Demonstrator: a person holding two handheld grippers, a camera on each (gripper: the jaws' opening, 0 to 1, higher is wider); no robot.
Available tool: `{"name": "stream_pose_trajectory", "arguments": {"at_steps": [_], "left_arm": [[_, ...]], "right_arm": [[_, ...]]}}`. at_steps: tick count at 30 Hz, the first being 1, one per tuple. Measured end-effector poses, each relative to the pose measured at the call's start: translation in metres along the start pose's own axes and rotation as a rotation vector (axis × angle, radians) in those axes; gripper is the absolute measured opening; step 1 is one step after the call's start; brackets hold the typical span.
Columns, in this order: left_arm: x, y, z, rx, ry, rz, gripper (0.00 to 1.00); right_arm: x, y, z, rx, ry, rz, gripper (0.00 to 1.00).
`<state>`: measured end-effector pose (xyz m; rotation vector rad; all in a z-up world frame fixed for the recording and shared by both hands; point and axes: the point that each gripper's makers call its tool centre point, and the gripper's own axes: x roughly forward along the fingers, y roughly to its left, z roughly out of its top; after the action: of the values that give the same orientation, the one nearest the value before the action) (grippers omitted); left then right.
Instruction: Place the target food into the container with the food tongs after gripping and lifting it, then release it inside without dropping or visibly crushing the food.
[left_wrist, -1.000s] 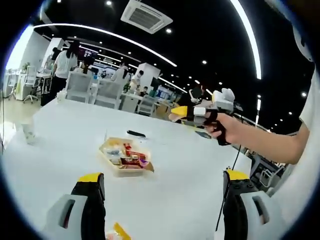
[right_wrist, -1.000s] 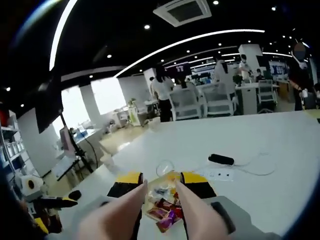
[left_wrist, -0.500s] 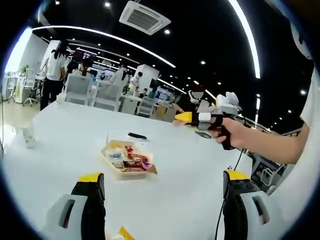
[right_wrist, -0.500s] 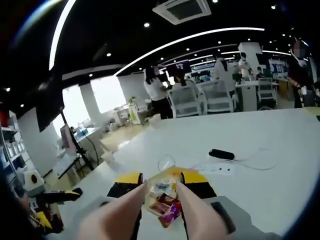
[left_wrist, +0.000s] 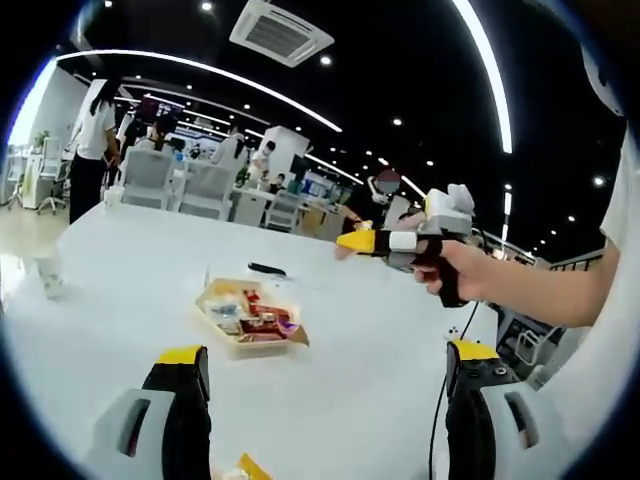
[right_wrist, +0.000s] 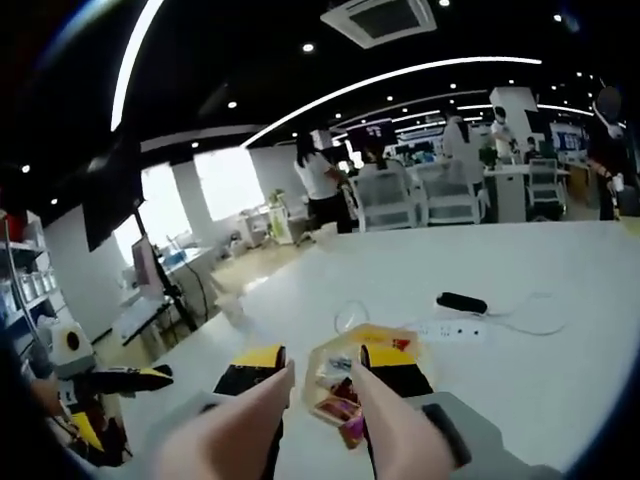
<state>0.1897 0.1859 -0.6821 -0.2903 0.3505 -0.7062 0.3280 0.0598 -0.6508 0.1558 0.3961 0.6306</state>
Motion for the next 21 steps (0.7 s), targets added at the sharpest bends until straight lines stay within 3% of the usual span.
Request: {"name": "stream_pose_trajectory", "arguments": {"at_steps": [9,13,21], "left_arm": [[-0.009,0.010,-0.014,-0.010,-0.010,-0.016,0.99],[-0.014,0.016,-0.014,-0.012,-0.008,-0.012,0.99],[-0.025,0.035,-0.023,-0.020,0.011,0.038,0.99]], "right_arm": [[-0.005,0.019,-0.019,-0.039,0.023,0.029,0.30],[0.001,0.032,-0.027,-0.005,0.004,0.060,0.30],[0.011,0.049,-0.055,0.026,0.054,0.078,0.30]]}}
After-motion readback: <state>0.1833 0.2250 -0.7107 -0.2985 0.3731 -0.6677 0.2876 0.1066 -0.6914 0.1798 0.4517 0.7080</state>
